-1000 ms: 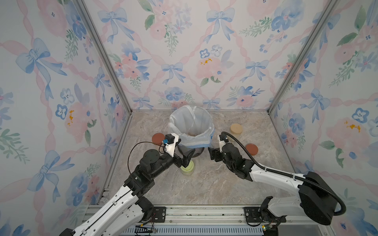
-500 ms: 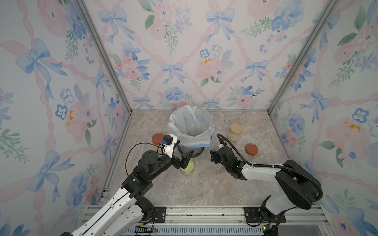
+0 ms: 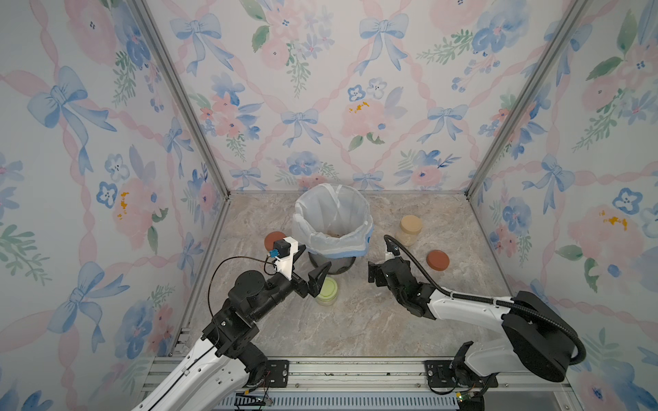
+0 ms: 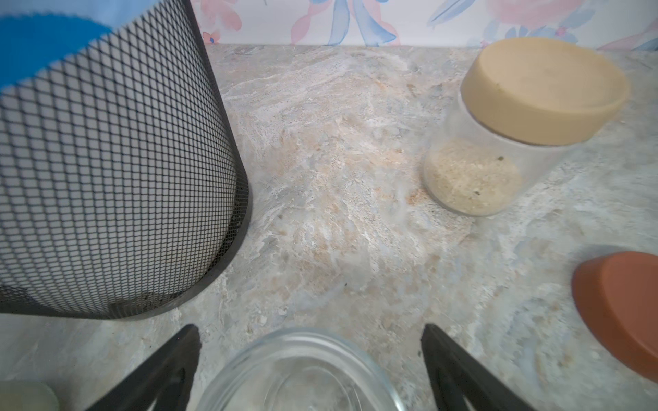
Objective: Empty moldy rice from jars
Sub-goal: Place the jar at the center of the board, then pick up the jar from the center of the board.
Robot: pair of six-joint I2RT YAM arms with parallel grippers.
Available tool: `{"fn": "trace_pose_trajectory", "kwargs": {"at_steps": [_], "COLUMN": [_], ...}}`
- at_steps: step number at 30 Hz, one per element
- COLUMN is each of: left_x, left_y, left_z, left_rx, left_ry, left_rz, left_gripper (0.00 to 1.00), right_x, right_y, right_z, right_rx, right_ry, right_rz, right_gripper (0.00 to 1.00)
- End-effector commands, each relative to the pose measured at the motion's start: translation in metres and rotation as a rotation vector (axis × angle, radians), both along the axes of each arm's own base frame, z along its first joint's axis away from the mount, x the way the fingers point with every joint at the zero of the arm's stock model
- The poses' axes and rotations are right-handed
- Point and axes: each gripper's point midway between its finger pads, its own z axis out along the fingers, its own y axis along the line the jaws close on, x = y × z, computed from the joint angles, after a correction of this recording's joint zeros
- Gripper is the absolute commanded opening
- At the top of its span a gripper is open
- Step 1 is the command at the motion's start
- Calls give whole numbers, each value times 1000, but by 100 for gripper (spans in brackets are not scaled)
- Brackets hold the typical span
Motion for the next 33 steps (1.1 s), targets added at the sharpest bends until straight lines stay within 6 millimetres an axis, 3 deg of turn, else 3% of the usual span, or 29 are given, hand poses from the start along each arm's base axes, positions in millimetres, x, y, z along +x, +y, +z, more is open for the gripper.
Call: {"fn": "trace_pose_trajectory", "kwargs": {"at_steps": [1, 11, 21, 27, 33], "left_x": [-1, 3, 21, 35, 46], "left_y": [1, -13, -34, -51, -67], "left_z": [-4, 13, 27, 28, 29], "left_rx": [11, 97, 191, 243, 273], "left_ry": [-2, -44, -71, -72, -72], "left_rz": [5, -52, -82, -100, -111], "left_gripper": [98, 98, 98, 98, 98], "right_x": [-4, -2, 41, 71, 98], "right_y": [-11, -31, -80, -101, -113], "right_z": [19, 55, 87, 84, 66], "right_rx": [-43, -95, -75, -90, -83], "right_ry": [6, 213, 375, 519, 620], "right_rz": [-37, 0, -107, -167, -204], "right_gripper": [98, 98, 97, 98, 98]}}
